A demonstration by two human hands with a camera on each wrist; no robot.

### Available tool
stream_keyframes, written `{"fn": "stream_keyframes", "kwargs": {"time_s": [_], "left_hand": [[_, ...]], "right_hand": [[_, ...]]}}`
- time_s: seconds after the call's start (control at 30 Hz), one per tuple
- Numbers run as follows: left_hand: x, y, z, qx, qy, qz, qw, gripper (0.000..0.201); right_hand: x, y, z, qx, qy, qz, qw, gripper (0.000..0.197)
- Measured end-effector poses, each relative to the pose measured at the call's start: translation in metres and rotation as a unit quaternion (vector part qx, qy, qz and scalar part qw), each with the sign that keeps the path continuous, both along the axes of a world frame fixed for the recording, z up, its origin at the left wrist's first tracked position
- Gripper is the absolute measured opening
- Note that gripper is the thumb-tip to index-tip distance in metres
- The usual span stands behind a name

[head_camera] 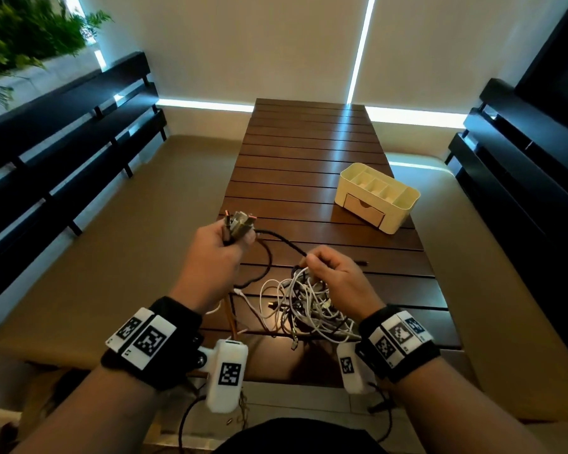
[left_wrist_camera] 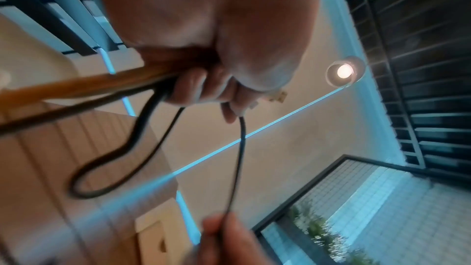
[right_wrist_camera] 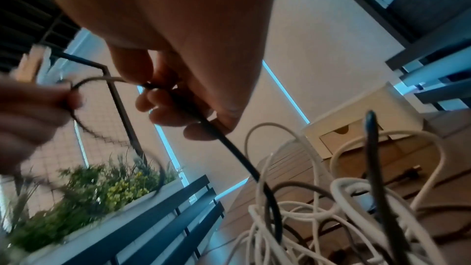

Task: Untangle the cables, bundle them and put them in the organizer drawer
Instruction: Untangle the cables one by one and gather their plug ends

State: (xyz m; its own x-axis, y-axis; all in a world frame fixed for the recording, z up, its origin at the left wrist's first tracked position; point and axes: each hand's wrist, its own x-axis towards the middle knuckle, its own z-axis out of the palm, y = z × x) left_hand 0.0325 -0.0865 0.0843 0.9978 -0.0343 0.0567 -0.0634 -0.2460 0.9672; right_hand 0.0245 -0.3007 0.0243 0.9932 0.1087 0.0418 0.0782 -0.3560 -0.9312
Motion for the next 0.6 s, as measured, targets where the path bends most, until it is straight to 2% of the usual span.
{"fn": "stream_keyframes", "kwargs": {"time_s": [0.1,0.2,0.27,0.33,0.43,0.47,0.53,0.6], "left_hand": [[-0.001,0.009,-0.011,0.128,0.051,-0.059,0.989,0.012],[-0.003,0.007,-0.008,0.230,0.016,-0.107,0.967,0.017],[-0.003,-0.001,-0.002,0.232,-0.008,-0.109,0.967,0.033],[-0.001,-0.004,0.002,0.235,-0.033,-0.113,0.965,0.040],[0.007,-0.013,-0.002,0.247,-0.047,-0.146,0.957,0.019],[0.008,-0.013,-0.003,0.250,-0.045,-0.141,0.957,0.021],[0.011,-0.013,-0.004,0.244,-0.043,-0.122,0.961,0.028],[0.010,-0.013,-0.002,0.217,-0.061,-0.111,0.968,0.025]], "right_hand": [[0.008,-0.008,0.014,-0.043,-0.048,-0.030,0.997,0.016],[0.019,-0.012,0.031,-0.110,-0.114,0.006,0.987,0.014],[0.025,-0.010,0.033,-0.170,-0.144,0.040,0.974,0.010],[0.028,0.001,0.034,-0.202,-0.172,0.077,0.961,0.010],[0.029,0.007,0.036,-0.186,-0.216,0.084,0.955,0.010],[0.029,0.009,0.037,-0.176,-0.226,0.084,0.954,0.009],[0.026,0.011,0.036,-0.156,-0.200,0.084,0.964,0.008],[0.019,0.013,0.030,-0.119,-0.143,0.081,0.979,0.010]]}}
